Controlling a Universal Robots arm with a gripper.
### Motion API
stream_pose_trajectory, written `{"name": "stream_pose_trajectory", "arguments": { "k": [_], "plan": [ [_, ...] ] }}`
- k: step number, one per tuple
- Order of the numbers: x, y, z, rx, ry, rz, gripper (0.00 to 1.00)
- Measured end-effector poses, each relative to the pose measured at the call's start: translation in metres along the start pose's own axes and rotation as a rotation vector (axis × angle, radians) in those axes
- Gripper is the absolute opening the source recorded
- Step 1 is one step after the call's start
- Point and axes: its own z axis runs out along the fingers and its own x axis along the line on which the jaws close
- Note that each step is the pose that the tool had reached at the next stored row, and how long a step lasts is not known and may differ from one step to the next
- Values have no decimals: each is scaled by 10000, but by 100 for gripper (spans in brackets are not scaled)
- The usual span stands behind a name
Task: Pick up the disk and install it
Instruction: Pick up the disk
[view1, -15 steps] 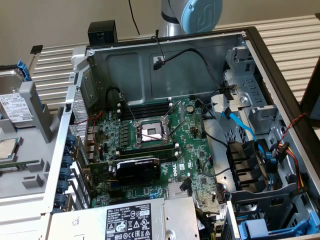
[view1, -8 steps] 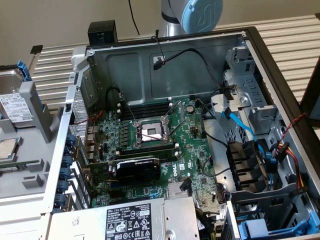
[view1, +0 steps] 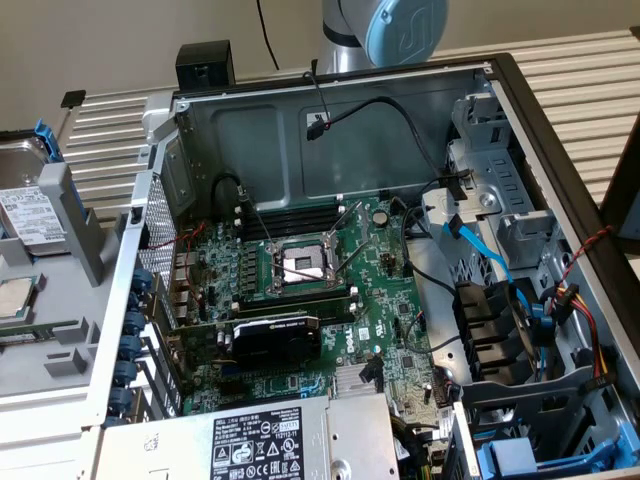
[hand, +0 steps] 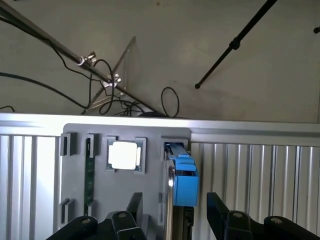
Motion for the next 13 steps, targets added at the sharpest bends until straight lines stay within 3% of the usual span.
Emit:
{"name": "stream_pose_trajectory", "arguments": {
  "k": [2, 4, 5, 8, 10, 13],
  "plan": [
    [1, -3, 25, 1, -76, 0, 62],
    [0, -4, 41, -49, -137, 1, 62],
    [0, -5, 47, -98, -155, 3, 62],
    [-1, -19, 66, -345, -164, 6, 62],
    [-10, -34, 83, -457, -167, 14, 62],
    [-62, -39, 106, -508, -166, 16, 62]
  ]
}}
